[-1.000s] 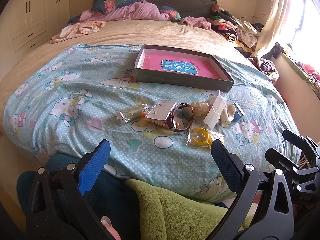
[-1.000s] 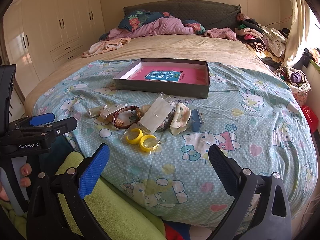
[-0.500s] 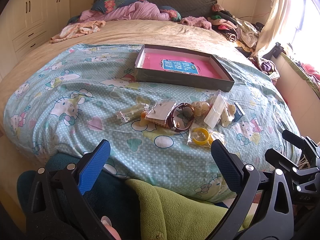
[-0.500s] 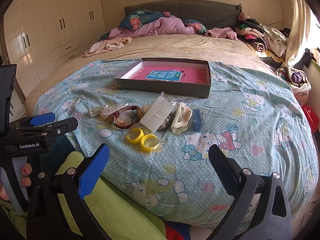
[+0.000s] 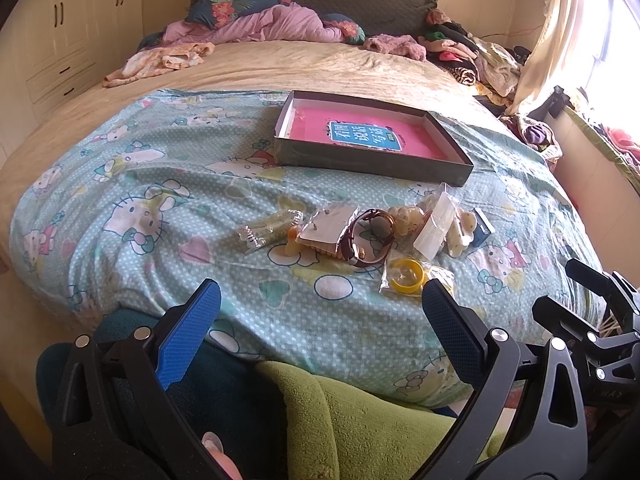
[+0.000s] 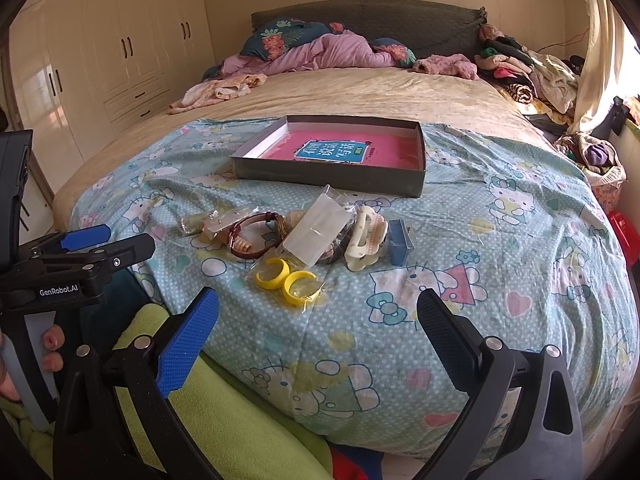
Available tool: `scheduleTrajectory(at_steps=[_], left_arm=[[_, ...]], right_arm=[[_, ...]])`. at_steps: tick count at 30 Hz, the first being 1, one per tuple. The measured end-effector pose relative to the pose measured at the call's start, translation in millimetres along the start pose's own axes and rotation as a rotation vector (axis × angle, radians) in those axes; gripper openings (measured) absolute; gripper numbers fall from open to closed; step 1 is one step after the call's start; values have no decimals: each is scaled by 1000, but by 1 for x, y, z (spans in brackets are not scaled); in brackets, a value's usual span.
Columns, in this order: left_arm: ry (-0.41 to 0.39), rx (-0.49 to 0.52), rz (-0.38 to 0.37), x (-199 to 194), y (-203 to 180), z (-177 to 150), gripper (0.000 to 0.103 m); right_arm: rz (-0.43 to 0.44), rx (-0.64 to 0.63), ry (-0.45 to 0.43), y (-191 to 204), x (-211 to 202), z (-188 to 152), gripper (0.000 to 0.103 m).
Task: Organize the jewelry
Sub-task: 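Move the left tool to the clear earring bag while the right tool approaches the small blue box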
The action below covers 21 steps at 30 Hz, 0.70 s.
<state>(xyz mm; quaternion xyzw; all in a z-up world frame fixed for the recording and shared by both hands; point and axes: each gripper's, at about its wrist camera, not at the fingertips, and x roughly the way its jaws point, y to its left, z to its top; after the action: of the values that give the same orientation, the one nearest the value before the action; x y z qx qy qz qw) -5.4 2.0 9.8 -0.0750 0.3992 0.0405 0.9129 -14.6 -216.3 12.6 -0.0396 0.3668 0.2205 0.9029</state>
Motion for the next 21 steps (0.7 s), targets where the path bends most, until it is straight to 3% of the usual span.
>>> scheduleTrajectory(at_steps=[8, 16, 21], left_arm=[[-1, -17, 21, 5, 16, 3, 94], [14, -93, 60, 21, 56, 15, 94], [25, -104, 14, 29, 66, 16, 94]], right_arm=[[-9, 13, -14, -14, 8, 14, 99], [-38, 53, -15, -39, 20, 28, 99], [-59, 88, -15, -56, 27, 32, 99]])
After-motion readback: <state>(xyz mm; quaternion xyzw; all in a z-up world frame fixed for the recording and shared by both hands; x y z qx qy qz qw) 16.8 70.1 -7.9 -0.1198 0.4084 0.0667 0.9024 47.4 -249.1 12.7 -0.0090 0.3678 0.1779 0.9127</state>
